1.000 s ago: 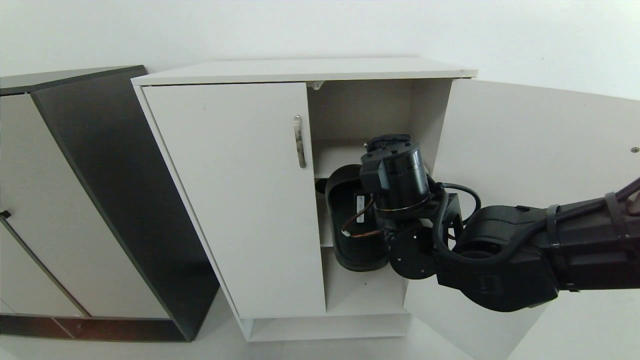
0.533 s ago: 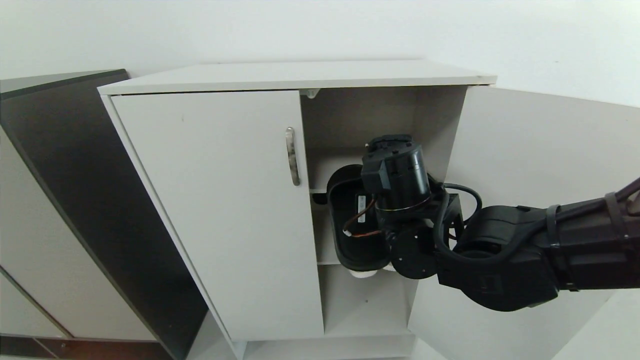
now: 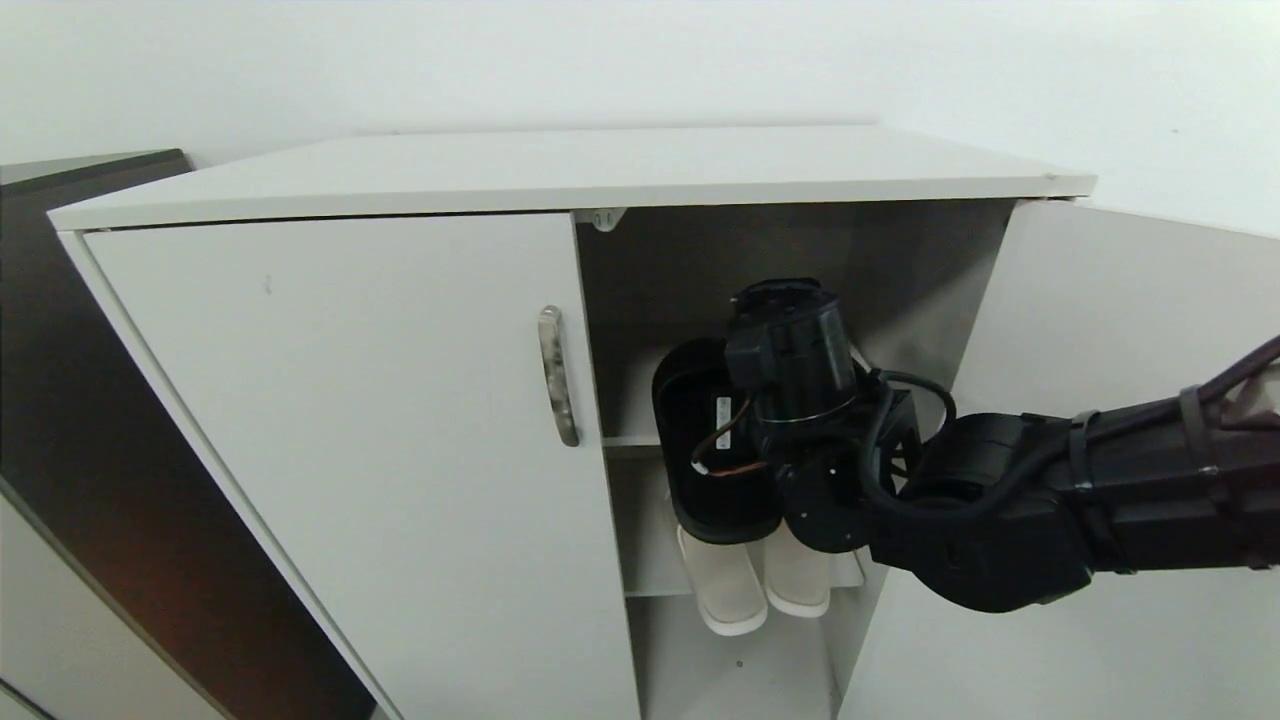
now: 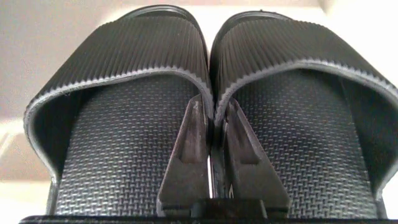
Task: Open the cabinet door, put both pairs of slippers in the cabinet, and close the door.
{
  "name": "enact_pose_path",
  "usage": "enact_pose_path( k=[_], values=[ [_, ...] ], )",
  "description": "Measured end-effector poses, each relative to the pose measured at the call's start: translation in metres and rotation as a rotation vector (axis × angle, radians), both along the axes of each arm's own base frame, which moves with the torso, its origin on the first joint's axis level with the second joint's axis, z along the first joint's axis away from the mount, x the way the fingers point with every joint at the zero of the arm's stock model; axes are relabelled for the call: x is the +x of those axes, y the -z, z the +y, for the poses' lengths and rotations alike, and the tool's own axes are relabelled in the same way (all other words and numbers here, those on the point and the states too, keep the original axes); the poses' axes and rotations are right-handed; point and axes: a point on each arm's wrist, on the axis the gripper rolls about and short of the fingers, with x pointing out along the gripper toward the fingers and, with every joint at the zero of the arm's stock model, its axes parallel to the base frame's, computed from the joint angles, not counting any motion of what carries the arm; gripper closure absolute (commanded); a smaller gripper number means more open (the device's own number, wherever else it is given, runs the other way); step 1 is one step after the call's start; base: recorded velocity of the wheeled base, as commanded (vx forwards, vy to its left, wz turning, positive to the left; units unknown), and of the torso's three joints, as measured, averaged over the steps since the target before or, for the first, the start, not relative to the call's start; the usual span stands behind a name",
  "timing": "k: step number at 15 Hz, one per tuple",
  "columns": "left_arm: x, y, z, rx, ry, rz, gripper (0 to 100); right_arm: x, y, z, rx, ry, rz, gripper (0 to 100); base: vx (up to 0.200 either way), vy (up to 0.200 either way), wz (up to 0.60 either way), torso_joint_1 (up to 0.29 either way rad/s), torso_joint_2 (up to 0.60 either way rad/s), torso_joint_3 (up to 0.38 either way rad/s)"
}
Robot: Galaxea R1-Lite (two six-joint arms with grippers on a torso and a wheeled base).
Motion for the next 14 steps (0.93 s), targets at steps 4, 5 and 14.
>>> enact_pose_path(
  k=[4, 5, 14],
  values=[
    [0.000, 0.000, 0.000, 0.000, -0.001, 0.001, 100, 0.013, -0.001, -0.008, -0.001, -0.017, -0.007, 100, 0.000, 0.000, 0.00, 0.000, 0.00, 0.000],
    [0.000, 0.000, 0.000, 0.000, -0.001, 0.000, 100, 0.016, -0.003, -0.008, -0.004, -0.015, -0.011, 100, 0.000, 0.000, 0.00, 0.000, 0.00, 0.000],
    [0.000, 0.000, 0.000, -0.003, -0.001, 0.000, 100, 0.058, -0.021, 0.004, 0.011, 0.015, -0.033, 100, 0.000, 0.000, 0.00, 0.000, 0.00, 0.000]
  ],
)
